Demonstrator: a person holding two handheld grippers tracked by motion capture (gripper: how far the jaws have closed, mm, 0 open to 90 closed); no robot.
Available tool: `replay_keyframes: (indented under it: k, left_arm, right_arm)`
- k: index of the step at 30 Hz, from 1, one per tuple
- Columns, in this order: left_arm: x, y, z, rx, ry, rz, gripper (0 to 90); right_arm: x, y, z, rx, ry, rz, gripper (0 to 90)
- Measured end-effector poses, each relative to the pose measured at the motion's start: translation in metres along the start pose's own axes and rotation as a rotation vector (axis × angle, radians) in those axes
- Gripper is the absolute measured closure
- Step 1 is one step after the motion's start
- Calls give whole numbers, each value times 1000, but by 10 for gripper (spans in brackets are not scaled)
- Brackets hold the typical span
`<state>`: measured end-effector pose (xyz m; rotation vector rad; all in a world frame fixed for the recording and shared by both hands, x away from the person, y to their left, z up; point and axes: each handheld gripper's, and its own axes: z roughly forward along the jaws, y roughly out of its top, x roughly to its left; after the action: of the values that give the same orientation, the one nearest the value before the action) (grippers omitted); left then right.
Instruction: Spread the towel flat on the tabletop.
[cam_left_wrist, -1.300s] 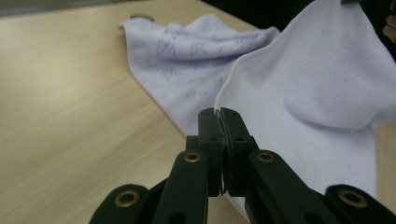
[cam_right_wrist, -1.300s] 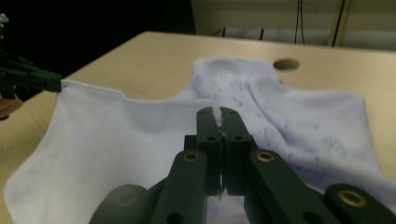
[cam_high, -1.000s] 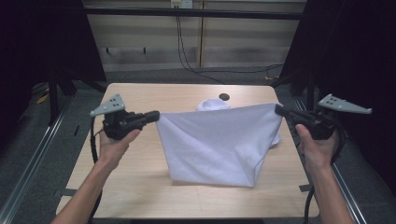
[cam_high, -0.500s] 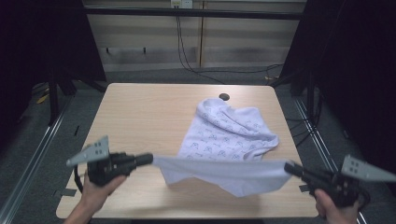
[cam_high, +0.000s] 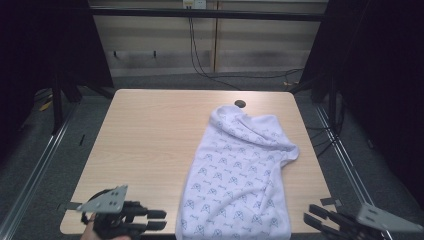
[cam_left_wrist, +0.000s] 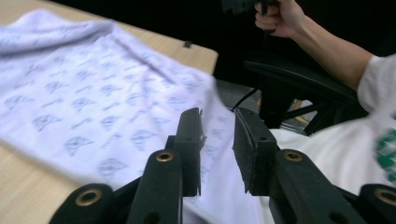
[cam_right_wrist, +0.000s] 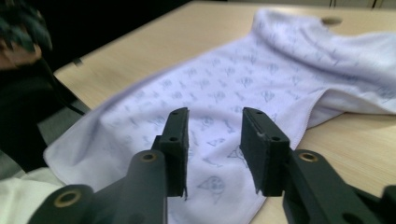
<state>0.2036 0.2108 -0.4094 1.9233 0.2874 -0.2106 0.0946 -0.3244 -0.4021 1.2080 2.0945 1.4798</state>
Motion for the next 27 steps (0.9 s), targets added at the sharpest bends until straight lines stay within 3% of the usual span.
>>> replay_keyframes:
  k: [2,3,4,5,6,7,8,10,12,15,16,18,20,21,27]
  left_arm:
    - [25,2,15,32,53,-22,722]
    - [43,3,27,55,71,-54,726]
    - [54,4,35,77,82,-62,719]
    - [72,5,49,110,127,-69,716]
    - [84,5,57,133,146,-87,719]
    - [101,4,68,147,153,-122,719]
    - [118,2,81,160,195,-144,721]
    - [137,-1,97,184,219,-172,737]
    - [149,-4,112,227,250,-164,743]
    - [157,-7,123,278,264,-159,755]
    - [157,-8,123,268,266,-152,764]
    - [156,-10,117,272,290,-154,785]
    - [153,-14,109,274,303,-140,801]
    - [151,-17,103,271,315,-133,809]
    - [130,-33,75,278,342,-151,803]
  right_arm:
    - [-9,0,23,49,-11,-11,589]
    - [-17,0,37,70,-21,-8,588]
    - [-29,1,52,97,-24,14,570]
    - [-36,2,62,111,-37,13,557]
    - [-47,4,76,147,-63,-2,551]
    - [-54,5,85,164,-75,4,543]
    - [-65,7,96,182,-86,20,523]
    - [-84,8,117,213,-117,35,499]
    - [-96,9,130,221,-113,57,483]
    - [-108,9,147,252,-124,74,473]
    - [-110,8,149,259,-124,91,488]
    - [-114,5,153,260,-81,106,672]
    - [-111,3,152,266,-77,91,841]
    - [-109,3,149,262,-79,85,878]
    - [-104,3,121,200,-115,85,891]
